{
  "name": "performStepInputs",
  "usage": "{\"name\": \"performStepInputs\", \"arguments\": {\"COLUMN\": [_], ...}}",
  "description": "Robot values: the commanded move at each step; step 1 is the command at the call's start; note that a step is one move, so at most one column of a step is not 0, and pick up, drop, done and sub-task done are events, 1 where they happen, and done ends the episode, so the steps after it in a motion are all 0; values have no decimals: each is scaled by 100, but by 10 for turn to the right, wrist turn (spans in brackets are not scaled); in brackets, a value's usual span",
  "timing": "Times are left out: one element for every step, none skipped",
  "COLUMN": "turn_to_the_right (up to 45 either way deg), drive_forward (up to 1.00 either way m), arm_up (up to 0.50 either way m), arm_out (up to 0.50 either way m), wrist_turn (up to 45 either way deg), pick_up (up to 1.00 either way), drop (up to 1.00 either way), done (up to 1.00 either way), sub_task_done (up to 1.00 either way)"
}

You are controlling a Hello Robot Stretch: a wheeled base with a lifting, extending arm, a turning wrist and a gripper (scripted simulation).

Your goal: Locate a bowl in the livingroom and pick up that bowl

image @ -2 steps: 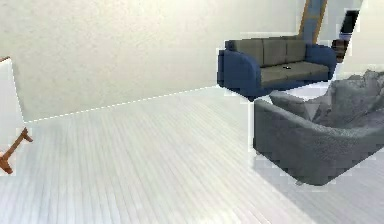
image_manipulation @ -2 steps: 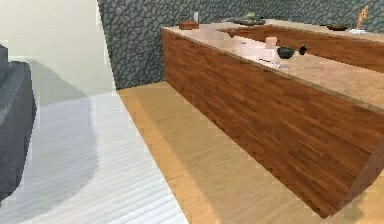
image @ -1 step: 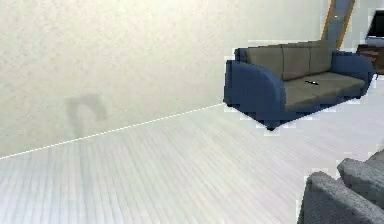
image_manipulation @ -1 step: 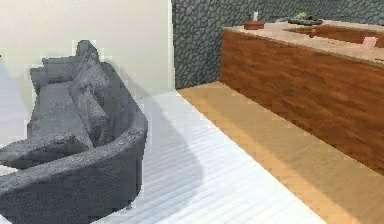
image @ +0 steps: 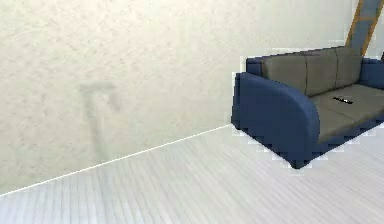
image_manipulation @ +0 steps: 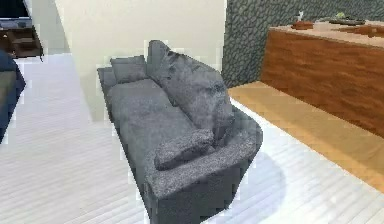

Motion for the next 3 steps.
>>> {"name": "performStepInputs", "arguments": {"turn_to_the_right": [450,0,-150], "drive_forward": [0,20,0], "arm_up": [0,0,0], "arm_out": [0,0,0], "wrist_turn": [0,0,0], "pick_up": [0,0,0], "drop": [0,0,0], "done": [0,0,0], "sub_task_done": [0,0,0]}}
